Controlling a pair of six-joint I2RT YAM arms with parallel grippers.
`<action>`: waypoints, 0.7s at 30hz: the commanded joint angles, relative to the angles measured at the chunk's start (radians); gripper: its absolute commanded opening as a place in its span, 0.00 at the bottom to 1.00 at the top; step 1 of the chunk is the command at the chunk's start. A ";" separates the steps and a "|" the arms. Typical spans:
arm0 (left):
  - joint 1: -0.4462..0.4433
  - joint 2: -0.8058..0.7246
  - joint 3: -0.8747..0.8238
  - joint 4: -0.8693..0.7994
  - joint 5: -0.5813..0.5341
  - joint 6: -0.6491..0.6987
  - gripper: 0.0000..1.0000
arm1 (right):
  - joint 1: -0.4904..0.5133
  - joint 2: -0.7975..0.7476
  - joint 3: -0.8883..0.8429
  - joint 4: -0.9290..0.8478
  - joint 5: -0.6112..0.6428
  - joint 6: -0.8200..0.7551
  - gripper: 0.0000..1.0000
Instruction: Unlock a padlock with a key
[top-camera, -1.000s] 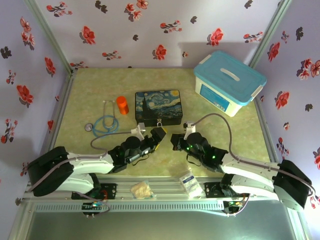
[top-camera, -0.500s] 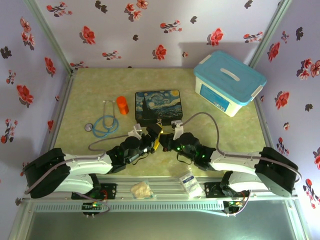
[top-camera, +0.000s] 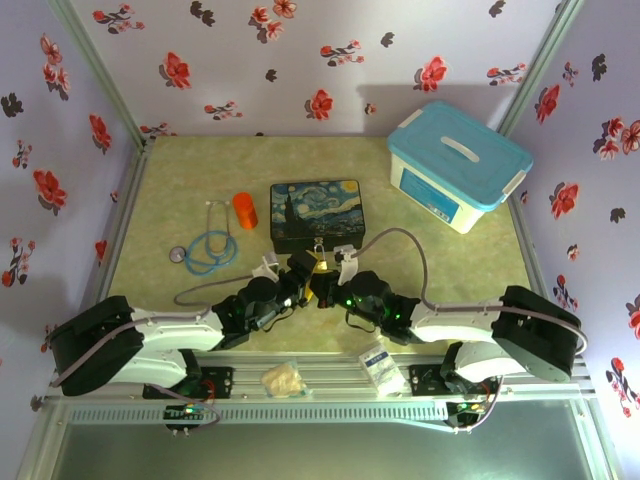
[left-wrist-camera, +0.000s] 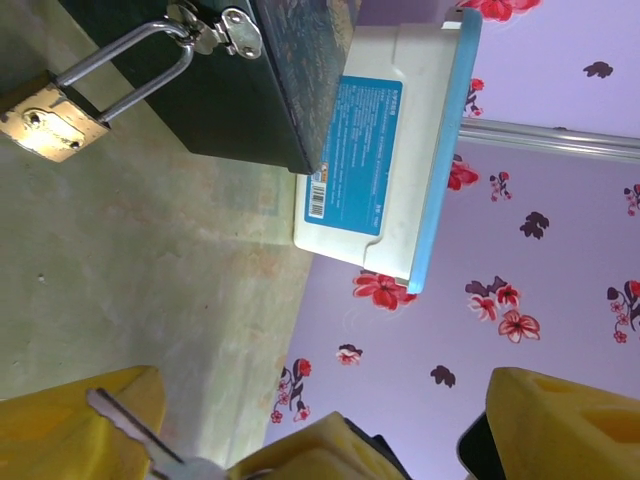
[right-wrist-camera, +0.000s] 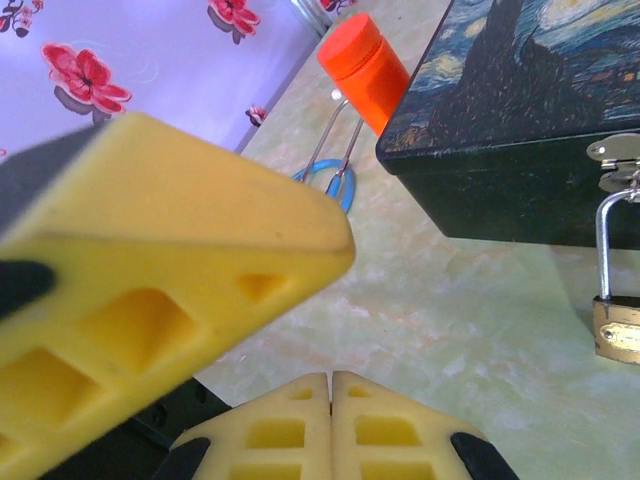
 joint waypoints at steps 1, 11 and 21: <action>0.006 -0.027 -0.012 -0.007 -0.034 0.010 0.79 | 0.007 -0.028 -0.017 0.027 0.047 0.009 0.00; 0.019 -0.038 -0.021 -0.029 -0.033 0.031 0.62 | 0.007 -0.042 -0.031 0.013 0.070 0.002 0.00; 0.025 -0.014 -0.022 -0.014 -0.033 0.029 0.38 | 0.008 -0.031 -0.034 0.019 0.063 0.004 0.00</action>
